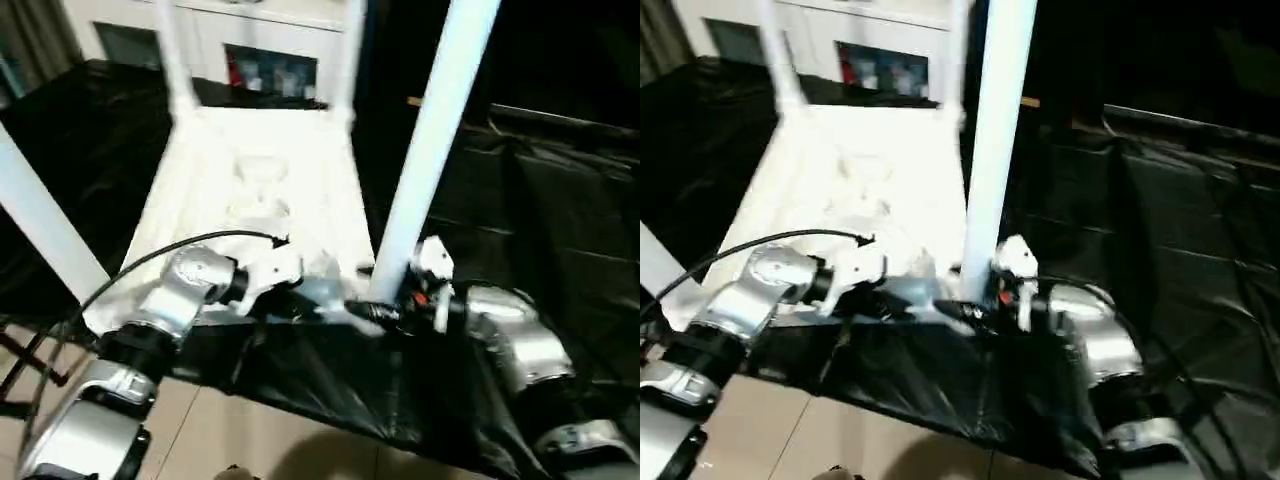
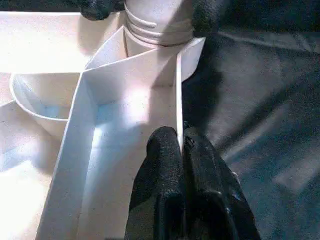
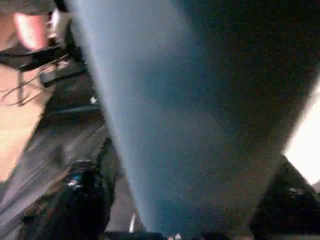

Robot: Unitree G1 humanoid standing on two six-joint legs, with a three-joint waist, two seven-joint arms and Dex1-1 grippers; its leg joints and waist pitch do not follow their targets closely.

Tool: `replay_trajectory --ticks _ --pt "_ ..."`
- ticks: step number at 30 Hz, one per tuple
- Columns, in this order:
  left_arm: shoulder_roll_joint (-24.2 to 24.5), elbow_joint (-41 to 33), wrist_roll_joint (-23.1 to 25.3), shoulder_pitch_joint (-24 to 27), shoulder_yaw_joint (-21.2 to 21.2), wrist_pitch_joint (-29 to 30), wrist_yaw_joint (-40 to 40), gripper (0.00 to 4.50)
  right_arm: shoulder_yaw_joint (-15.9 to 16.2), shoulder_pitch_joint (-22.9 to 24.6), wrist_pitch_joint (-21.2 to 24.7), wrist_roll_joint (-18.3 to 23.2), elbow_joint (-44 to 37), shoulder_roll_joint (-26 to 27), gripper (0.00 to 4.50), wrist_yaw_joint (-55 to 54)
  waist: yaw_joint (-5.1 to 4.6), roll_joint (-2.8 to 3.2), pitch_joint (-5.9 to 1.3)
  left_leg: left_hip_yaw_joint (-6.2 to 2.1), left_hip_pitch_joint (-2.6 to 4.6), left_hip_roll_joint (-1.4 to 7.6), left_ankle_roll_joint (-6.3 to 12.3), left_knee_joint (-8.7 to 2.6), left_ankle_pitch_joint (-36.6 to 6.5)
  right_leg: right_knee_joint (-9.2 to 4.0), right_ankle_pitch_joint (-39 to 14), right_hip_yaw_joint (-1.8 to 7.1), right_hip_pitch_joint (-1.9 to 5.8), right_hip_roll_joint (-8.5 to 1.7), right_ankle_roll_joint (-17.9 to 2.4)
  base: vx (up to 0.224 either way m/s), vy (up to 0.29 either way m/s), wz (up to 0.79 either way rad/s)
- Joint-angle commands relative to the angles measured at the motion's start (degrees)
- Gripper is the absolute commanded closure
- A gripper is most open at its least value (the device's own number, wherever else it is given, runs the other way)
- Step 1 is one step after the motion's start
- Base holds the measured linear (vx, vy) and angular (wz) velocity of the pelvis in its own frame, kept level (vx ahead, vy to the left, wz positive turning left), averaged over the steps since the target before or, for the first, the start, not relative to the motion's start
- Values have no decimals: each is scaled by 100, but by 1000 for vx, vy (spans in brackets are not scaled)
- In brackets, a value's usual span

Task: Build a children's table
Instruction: Rotate leg to tighten

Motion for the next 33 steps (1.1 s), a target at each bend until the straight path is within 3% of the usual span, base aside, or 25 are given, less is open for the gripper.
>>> replay_trajectory --ticks 1,10,15,18,19,21,22,23,27,31,32,33 --pt "-13 -23 -21 34 -181 -120 -189 450 265 75 168 -31 -28 -73 159 306 -12 69 -330 37 96 155 380 -327 -832 -288 432 219 269 -253 -1663 0 0 0" --pt "48 130 -48 -24 -109 -125 -303 450 452 159 194 -174 -42 -103 216 462 -27 55 -341 26 75 143 282 -319 -775 -275 408 220 279 -258 -1614 0 0 0" --pt "10 288 27 -70 -77 -108 -40 450 376 294 340 -108 -64 5 223 207 -22 1 -338 29 71 145 340 -316 -706 -275 370 220 277 -262 -1591 0 0 0" --pt "-124 279 158 -88 -13 160 519 450 142 444 357 -105 4 230 227 -461 -31 7 -288 23 101 157 189 -367 -1110 -352 -314 240 235 -296 -1485 0 0 0" --pt "-237 303 209 -120 42 322 860 450 -18 491 322 -117 69 395 228 -935 -56 -17 -258 7 91 155 69 -412 -1362 -399 -824 246 244 -304 -1357 0 0 0" --pt "-432 313 214 -150 111 489 1226 450 -192 500 294 -162 240 614 234 -1549 -63 -68 -231 -13 141 147 -67 -439 -1784 -494 -1734 250 203 -321 -1122 0 0 0" --pt "-554 307 232 -154 137 570 1456 450 -278 511 291 -187 338 748 240 -1879 -76 -92 -218 -14 140 153 -99 -448 -1861 -513 -1949 258 188 -329 -1052 0 0 0" --pt "-554 307 232 -154 137 570 1456 450 -278 511 291 -187 338 748 240 -1879 -76 -59 -205 -39 163 156 -189 -470 -2031 -552 -2316 258 152 -340 -927 0 0 0" --pt "-1107 85 323 -71 83 1060 2163 450 -623 332 328 -199 765 1471 243 -3310 -190 -88 -209 -96 139 136 -308 -514 -2328 -611 -2632 234 131 -325 -683 0 0 0" --pt "-1394 -20 421 -12 1 1255 2478 450 -739 -28 344 -231 1092 2037 244 -4187 -283 -89 -215 -112 137 123 -295 -512 -2519 -633 -2673 229 94 -310 -659 0 0 0" --pt "-1411 -14 437 -9 -12 1262 2506 450 -719 -70 318 -267 1122 2096 244 -4255 -322 -88 -229 -132 112 108 -311 -515 -2516 -640 -2736 211 122 -309 -615 0 0 0" --pt "-1432 -9 464 -5 -37 1274 2537 450 -687 -129 248 -300 1148 2190 244 -4305 -336 4 -227 -136 112 106 -320 -515 -2546 -637 -2626 223 101 -302 -623 0 0 0"
